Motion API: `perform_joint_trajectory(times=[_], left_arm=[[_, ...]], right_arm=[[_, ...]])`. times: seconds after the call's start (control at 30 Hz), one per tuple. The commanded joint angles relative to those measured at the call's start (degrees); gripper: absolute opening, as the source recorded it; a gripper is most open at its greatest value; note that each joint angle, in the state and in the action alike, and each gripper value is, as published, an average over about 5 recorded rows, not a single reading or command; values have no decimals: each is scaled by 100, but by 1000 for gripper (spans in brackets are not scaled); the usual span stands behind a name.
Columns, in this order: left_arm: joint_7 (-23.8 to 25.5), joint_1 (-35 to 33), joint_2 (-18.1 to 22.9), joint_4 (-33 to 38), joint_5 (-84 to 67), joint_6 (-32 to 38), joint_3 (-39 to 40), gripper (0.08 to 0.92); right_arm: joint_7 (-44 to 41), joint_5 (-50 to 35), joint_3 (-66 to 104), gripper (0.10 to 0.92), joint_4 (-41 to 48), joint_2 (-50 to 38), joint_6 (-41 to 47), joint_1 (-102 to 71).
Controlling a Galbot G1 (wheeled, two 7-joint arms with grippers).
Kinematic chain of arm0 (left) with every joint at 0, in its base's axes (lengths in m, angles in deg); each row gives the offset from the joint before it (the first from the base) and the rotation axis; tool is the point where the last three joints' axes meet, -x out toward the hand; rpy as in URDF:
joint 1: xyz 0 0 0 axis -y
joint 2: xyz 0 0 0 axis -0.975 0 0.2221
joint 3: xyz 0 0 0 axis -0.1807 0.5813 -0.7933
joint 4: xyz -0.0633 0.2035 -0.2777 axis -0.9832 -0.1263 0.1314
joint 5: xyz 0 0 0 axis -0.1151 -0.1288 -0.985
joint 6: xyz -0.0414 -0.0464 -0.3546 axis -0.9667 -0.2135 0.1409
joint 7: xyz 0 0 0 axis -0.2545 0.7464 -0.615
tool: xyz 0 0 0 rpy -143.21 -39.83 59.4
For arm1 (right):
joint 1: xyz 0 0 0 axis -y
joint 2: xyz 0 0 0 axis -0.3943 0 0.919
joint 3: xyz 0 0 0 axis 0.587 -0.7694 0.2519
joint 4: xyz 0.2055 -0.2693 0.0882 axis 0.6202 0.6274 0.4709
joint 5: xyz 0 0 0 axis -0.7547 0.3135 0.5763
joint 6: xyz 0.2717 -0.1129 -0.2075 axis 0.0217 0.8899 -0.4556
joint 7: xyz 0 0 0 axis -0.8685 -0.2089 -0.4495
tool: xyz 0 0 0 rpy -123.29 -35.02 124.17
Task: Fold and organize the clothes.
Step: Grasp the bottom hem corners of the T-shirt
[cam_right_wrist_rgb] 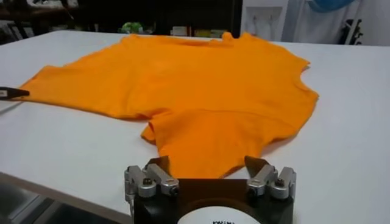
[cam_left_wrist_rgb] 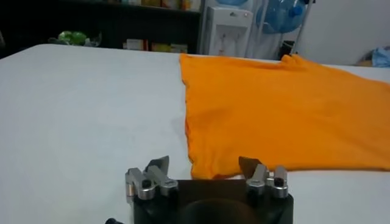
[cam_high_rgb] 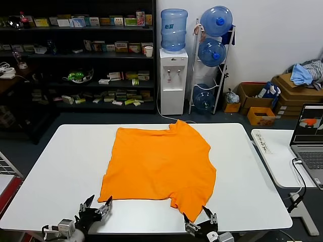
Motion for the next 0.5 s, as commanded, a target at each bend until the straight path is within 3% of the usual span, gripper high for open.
perform_joint_trajectory(times=[0.03, 0.5], left_arm=[[-7, 48, 6, -123, 12, 13, 18, 645], [-62, -112, 30, 86, 43, 121, 30, 246]], right_arm=[[50, 31, -46, 645, 26, 7, 45, 45], [156, 234, -8, 238, -137, -23, -81, -85]])
